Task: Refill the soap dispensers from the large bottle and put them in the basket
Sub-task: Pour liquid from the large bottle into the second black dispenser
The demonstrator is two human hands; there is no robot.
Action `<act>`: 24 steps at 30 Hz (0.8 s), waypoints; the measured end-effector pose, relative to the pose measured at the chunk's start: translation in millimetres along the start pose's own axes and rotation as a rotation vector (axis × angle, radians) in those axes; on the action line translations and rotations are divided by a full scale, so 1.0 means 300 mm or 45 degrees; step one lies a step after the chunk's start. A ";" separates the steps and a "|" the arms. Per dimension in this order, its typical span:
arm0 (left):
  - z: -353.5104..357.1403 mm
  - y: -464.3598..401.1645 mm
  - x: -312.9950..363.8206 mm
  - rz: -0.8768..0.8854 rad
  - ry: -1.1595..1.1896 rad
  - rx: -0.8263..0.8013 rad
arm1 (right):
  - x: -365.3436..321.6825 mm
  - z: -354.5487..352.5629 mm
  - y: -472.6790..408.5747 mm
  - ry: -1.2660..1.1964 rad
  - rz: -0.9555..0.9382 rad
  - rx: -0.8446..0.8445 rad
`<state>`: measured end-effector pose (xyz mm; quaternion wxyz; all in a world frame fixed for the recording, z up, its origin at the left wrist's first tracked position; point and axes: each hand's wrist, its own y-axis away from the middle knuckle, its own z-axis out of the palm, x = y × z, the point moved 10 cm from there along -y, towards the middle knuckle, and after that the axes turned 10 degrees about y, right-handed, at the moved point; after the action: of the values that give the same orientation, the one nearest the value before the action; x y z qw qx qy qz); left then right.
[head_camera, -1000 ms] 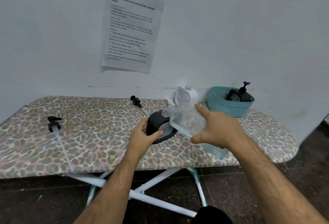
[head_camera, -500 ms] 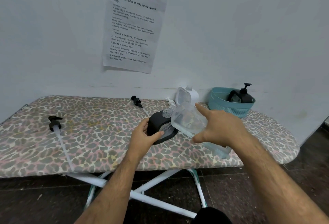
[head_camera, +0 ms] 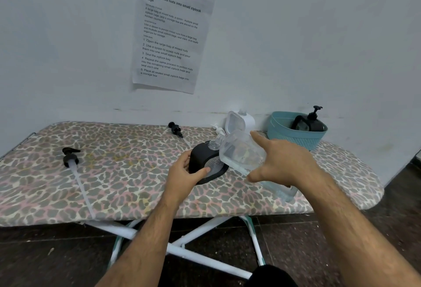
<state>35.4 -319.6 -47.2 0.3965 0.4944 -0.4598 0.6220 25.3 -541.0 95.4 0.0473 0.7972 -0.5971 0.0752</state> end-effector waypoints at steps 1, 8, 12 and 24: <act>0.000 0.000 0.000 -0.003 0.000 0.000 | 0.000 0.000 0.000 0.000 0.000 0.002; 0.004 0.006 0.012 0.021 0.009 -0.015 | 0.005 0.006 0.002 -0.014 0.004 -0.006; 0.009 0.009 0.021 0.028 0.015 -0.020 | 0.003 0.005 0.000 -0.011 0.003 -0.014; 0.007 0.009 0.023 0.034 0.017 -0.012 | 0.001 0.004 -0.001 -0.012 -0.003 -0.014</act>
<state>31.9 -322.0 -40.7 0.3936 0.4821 -0.4666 0.6285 25.8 -541.5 94.2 0.0491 0.7980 -0.5968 0.0682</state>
